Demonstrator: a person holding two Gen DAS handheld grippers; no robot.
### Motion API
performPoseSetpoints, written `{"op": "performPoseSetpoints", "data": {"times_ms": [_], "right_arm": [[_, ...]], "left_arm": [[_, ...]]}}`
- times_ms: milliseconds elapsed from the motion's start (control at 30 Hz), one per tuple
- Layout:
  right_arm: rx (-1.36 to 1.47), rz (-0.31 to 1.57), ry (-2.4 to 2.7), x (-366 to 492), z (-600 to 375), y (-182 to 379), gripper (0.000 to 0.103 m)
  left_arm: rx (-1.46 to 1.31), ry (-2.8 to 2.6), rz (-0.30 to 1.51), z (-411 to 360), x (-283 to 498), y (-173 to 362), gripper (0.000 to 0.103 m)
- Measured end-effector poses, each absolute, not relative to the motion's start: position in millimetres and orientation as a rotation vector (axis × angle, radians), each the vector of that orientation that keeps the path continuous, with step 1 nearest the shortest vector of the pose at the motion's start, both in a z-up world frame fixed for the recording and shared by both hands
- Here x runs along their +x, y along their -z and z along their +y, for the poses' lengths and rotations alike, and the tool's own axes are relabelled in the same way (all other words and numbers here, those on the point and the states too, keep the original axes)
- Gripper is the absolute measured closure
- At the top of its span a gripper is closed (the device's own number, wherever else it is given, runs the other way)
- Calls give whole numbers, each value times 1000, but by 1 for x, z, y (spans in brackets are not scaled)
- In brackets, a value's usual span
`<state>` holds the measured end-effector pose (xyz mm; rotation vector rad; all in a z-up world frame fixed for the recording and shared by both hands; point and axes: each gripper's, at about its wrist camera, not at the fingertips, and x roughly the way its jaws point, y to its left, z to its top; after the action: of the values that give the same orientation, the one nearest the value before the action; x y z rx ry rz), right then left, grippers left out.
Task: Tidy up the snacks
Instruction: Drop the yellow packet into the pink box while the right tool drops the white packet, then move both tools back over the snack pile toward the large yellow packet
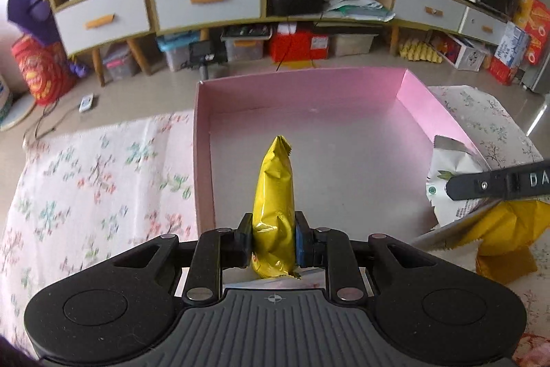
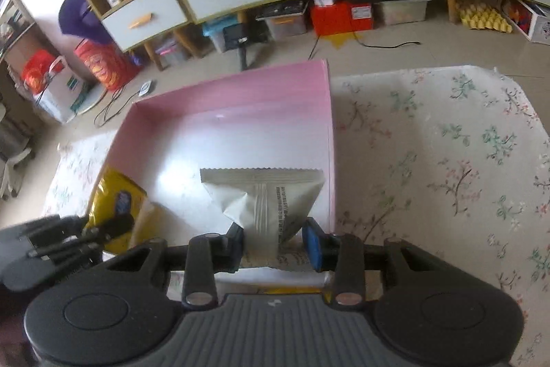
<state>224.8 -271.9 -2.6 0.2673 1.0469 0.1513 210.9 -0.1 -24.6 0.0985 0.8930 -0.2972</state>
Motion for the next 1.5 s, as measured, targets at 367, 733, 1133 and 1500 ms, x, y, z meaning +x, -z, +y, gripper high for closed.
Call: {"op": "performPoseSetpoints", "data": {"times_ms": [367, 733, 1133, 1500], "right_arm": [[225, 1176, -127, 208, -252, -6, 80], [275, 1059, -161, 188, -259, -28, 37], [302, 940, -182, 136, -276, -60, 20], [268, 793, -220, 81, -276, -45, 12]], "left_arm": [[16, 265, 983, 25, 186, 24, 83], [54, 277, 909, 22, 162, 8, 38], [15, 321, 854, 20, 104, -27, 3], [105, 252, 791, 39, 53, 1, 1]]}}
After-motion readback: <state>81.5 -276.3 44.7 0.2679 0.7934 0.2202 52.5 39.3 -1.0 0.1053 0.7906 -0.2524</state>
